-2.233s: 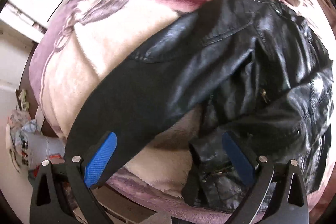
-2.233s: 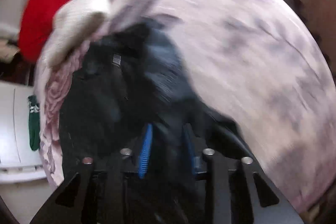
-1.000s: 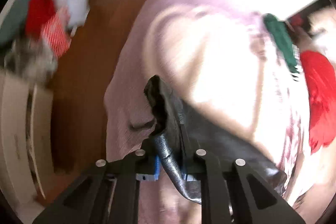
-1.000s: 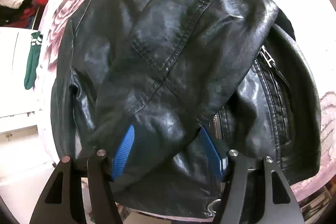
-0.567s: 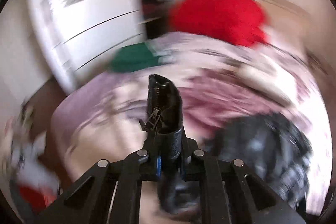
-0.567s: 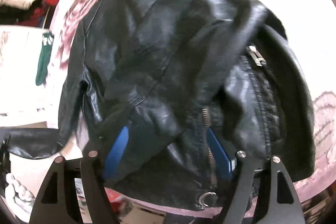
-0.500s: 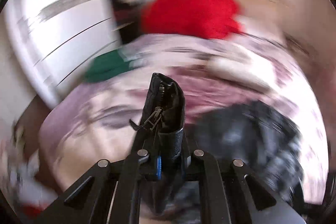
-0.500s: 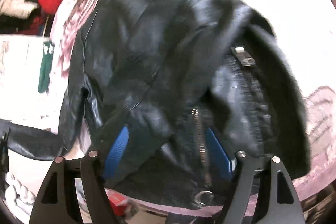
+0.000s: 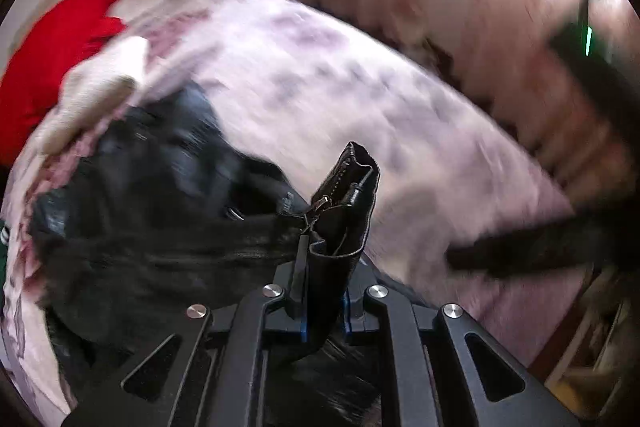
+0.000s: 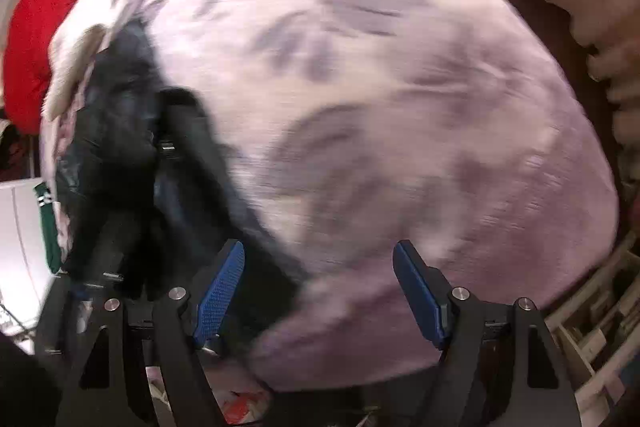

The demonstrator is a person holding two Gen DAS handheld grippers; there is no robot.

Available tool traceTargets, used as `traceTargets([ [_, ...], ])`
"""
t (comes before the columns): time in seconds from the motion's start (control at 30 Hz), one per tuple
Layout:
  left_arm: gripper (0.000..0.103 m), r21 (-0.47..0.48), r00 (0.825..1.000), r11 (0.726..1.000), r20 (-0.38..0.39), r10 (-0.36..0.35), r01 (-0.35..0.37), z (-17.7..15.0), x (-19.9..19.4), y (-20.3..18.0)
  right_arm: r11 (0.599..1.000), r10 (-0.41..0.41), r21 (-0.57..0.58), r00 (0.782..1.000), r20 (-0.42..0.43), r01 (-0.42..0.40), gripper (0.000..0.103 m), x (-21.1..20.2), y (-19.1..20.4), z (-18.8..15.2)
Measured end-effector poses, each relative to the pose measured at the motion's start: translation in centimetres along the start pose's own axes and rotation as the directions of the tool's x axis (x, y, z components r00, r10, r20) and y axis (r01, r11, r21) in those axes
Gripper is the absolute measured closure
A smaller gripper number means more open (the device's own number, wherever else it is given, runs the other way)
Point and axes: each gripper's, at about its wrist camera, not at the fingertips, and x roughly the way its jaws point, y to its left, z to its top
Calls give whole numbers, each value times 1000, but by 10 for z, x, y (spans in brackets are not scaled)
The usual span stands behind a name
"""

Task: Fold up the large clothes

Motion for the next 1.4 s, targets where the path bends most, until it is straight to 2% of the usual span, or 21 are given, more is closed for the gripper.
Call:
traceTargets([
  [0.17, 76, -58, 989, 998, -146, -34, 26, -15, 10, 13, 1000, -11, -14, 999, -35, 10, 24, -11, -33, 6],
  [0.2, 63, -88, 986, 996, -158, -49, 35, -17, 6, 20, 999, -6, -36, 999, -38, 5, 24, -13, -33, 9],
  [0.23, 39, -134, 983, 989, -169, -78, 55, -20, 0, 30, 999, -2, -54, 999, -39, 0, 24, -16, -32, 11],
  [0.3, 17, -226, 977, 972, -183, -109, 66, -25, -7, 61, 995, 17, -102, 999, -35, -21, 24, -23, -22, 19],
  [0.4, 17, -341, 979, 940, -183, -94, 27, -40, -28, 102, 981, 85, -173, 996, -34, -90, 24, -32, 7, 28],
  [0.5, 17, -458, 977, 885, -213, -15, -86, -62, -44, 151, 951, 154, -263, 987, -53, -162, 24, -26, 48, 38],
  [0.6, 17, -535, 948, 807, -303, 94, -251, -90, -51, 202, 934, 133, -316, 984, -122, -165, 24, 5, 82, 46],
  [0.63, 17, -560, 935, 777, -338, 104, -289, -99, -49, 221, 940, 111, -305, 984, -139, -149, 24, 15, 88, 47],
  [0.7, 17, -632, 933, 714, -351, 81, -300, -110, -46, 251, 949, 116, -274, 980, -163, -158, 24, 25, 94, 46],
  [0.77, 19, -770, 956, 593, -293, -4, -234, -117, -42, 286, 947, 147, -262, 976, -158, -185, 24, 24, 98, 42],
  [0.83, 19, -894, 976, 444, -149, -157, -65, -122, -28, 315, 949, 148, -260, 980, -134, -179, 24, 21, 99, 37],
  [0.87, 19, -923, 968, 385, -99, -229, -3, -122, -14, 323, 950, 144, -259, 981, -126, -173, 24, 21, 99, 36],
  [0.93, 23, -948, 961, 312, -27, -276, 63, -118, 3, 331, 957, 144, -237, 983, -118, -168, 24, 22, 96, 36],
  [0.97, 38, -951, 964, 299, -4, -266, 78, -114, 10, 336, 961, 146, -218, 982, -122, -170, 24, 24, 94, 37],
  [1.0, 79, -952, 970, 302, -27, -240, 48, -107, 14, 342, 966, 143, -200, 982, -125, -167, 24, 25, 92, 38],
  [1.03, 94, -955, 974, 294, -30, -224, 38, -106, 16, 346, 969, 141, -188, 982, -124, -163, 24, 25, 91, 39],
  [1.17, 101, -971, 998, 240, -32, -58, -18, -113, 4, 372, 970, 140, -188, 985, -96, -156, 24, 16, 93, 44],
  [1.23, 100, -977, 997, 215, -6, -78, 10, -118, 11, 392, 969, 144, -191, 986, -85, -158, 24, 10, 96, 45],
  [1.27, 100, -975, 993, 221, -3, -117, 23, -119, 19, 397, 968, 156, -187, 984, -83, -169, 24, 9, 99, 45],
  [1.3, 98, -970, 991, 244, -20, -131, 12, -119, 24, 397, 965, 174, -182, 981, -85, -187, 24, 9, 102, 44],
  [1.4, 93, -922, 983, 385, -96, -155, -29, -109, 27, 386, 941, 258, -192, 959, -120, -277, 24, 15, 120, 38],
])
